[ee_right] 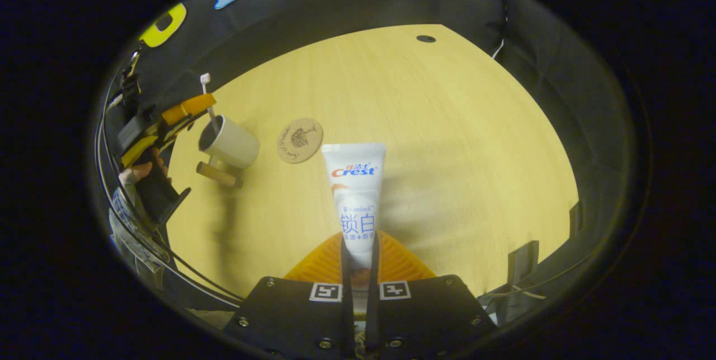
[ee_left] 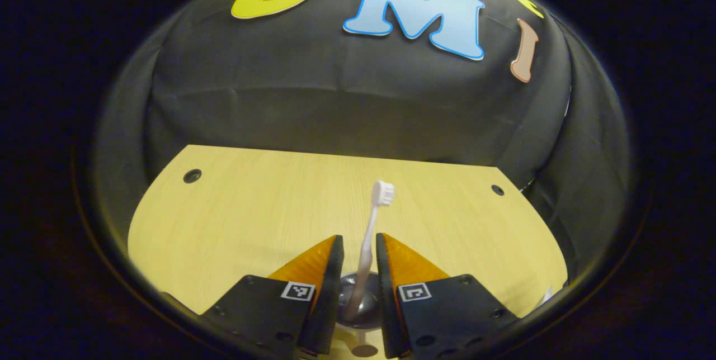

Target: Put the toothbrush and toothpaste on the desktop into the cup, then pick up the cup and place it on the coaster on the desktop.

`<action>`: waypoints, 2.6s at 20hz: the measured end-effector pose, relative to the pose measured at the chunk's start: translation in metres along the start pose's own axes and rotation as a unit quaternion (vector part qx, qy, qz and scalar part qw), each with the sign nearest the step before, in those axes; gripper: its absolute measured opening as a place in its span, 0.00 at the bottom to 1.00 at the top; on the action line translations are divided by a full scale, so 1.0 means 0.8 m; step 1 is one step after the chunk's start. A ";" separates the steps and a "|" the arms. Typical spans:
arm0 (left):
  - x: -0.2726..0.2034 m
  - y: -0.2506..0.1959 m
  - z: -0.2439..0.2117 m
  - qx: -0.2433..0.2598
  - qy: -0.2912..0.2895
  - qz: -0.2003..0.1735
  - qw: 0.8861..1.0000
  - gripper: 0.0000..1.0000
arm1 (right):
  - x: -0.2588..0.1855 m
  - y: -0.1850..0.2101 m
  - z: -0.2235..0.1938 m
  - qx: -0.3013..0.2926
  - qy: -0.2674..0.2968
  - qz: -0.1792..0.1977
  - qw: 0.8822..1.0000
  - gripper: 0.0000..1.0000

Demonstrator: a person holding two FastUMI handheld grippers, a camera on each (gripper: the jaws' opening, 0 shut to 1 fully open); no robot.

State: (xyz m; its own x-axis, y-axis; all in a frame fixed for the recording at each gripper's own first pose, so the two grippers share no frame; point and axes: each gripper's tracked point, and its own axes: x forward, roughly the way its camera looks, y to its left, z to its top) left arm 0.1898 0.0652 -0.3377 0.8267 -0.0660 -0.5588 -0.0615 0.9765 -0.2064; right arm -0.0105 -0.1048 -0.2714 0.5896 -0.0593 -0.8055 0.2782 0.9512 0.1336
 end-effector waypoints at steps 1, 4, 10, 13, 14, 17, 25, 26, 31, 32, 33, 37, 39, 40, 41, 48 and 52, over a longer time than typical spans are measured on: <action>-0.004 0.003 -0.003 0.001 0.003 0.003 1.000 0.40 | -0.001 0.006 0.006 -0.002 -0.005 0.004 1.000 0.10; -0.017 0.002 -0.010 0.003 0.007 -0.001 1.000 0.55 | -0.005 0.031 0.028 -0.005 -0.022 0.022 1.000 0.10; -0.059 0.024 -0.014 0.012 0.009 -0.002 1.000 0.54 | -0.007 0.104 0.089 -0.023 -0.060 0.064 0.996 0.10; -0.080 0.045 -0.018 0.014 0.012 0.003 1.000 0.54 | 0.001 0.148 0.121 -0.026 -0.078 0.088 0.993 0.10; -0.086 0.052 -0.020 0.013 0.015 0.003 1.000 0.54 | 0.002 0.168 0.129 -0.023 -0.083 0.098 0.991 0.10; -0.109 0.080 -0.023 0.010 0.018 0.009 1.000 0.55 | 0.012 0.216 0.159 -0.010 -0.095 0.128 0.987 0.10; -0.193 0.181 -0.049 -0.019 0.024 0.050 0.998 0.54 | 0.058 0.294 0.225 0.039 -0.135 0.150 0.979 0.10; -0.204 0.194 -0.051 -0.023 0.025 0.055 0.998 0.54 | 0.064 0.297 0.231 0.045 -0.142 0.147 0.978 0.10; -0.253 0.251 -0.073 -0.029 0.034 0.086 0.995 0.54 | 0.092 0.309 0.245 0.038 -0.186 0.120 0.974 0.10; -0.260 0.258 -0.076 -0.030 0.037 0.091 0.995 0.54 | 0.095 0.307 0.243 0.031 -0.197 0.113 0.973 0.10; -0.267 0.265 -0.077 -0.031 0.039 0.095 0.994 0.54 | 0.098 0.307 0.243 0.022 -0.209 0.104 0.972 0.10; -0.283 0.277 -0.083 -0.029 0.043 0.102 0.993 0.54 | 0.111 0.319 0.245 0.000 -0.238 0.095 0.967 0.09; -0.285 0.272 -0.082 -0.027 0.044 0.099 0.994 0.54 | 0.111 0.319 0.236 -0.003 -0.248 0.098 0.964 0.09; -0.284 0.267 -0.083 -0.027 0.044 0.096 0.994 0.54 | 0.111 0.318 0.232 -0.004 -0.250 0.098 0.963 0.09; -0.282 0.260 -0.081 -0.026 0.045 0.092 0.994 0.54 | 0.110 0.316 0.228 -0.006 -0.255 0.097 0.962 0.09; -0.263 0.206 -0.085 -0.010 0.050 0.056 0.997 0.54 | 0.096 0.304 0.200 -0.013 -0.254 0.096 0.962 0.27; -0.250 0.163 -0.083 0.000 0.051 0.030 0.998 0.54 | 0.083 0.299 0.182 -0.017 -0.245 0.108 0.963 0.40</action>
State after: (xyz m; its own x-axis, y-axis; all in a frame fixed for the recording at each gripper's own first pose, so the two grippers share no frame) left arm -0.0210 0.1922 -0.3061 0.7602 -0.0275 -0.6491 -0.1089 0.9796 -0.1691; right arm 0.2056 0.0748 -0.2091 0.9207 0.0124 -0.3901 0.0895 0.9662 0.2419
